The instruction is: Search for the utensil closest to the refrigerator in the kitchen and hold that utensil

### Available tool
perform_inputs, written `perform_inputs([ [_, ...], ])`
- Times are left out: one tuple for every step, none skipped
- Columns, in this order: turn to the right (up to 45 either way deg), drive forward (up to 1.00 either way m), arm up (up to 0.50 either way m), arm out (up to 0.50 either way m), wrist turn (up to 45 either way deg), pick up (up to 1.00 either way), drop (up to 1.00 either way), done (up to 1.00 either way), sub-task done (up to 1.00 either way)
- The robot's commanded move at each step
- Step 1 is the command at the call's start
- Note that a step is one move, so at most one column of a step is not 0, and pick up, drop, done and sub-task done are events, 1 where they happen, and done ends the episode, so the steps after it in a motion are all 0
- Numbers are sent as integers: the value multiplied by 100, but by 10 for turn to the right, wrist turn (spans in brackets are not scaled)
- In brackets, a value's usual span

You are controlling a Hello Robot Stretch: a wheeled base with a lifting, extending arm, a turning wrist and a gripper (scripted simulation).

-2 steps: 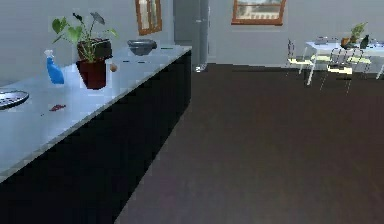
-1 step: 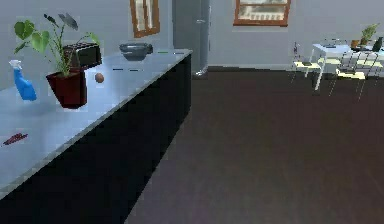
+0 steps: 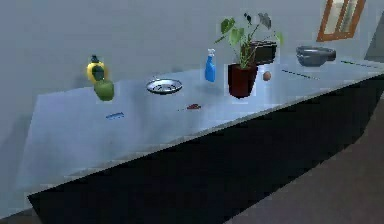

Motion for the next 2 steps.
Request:
perform_inputs([
  [450, 0, 0, 0, 0, 0, 0, 0, 0],
  [90, 0, 0, 0, 0, 0, 0, 0, 0],
])
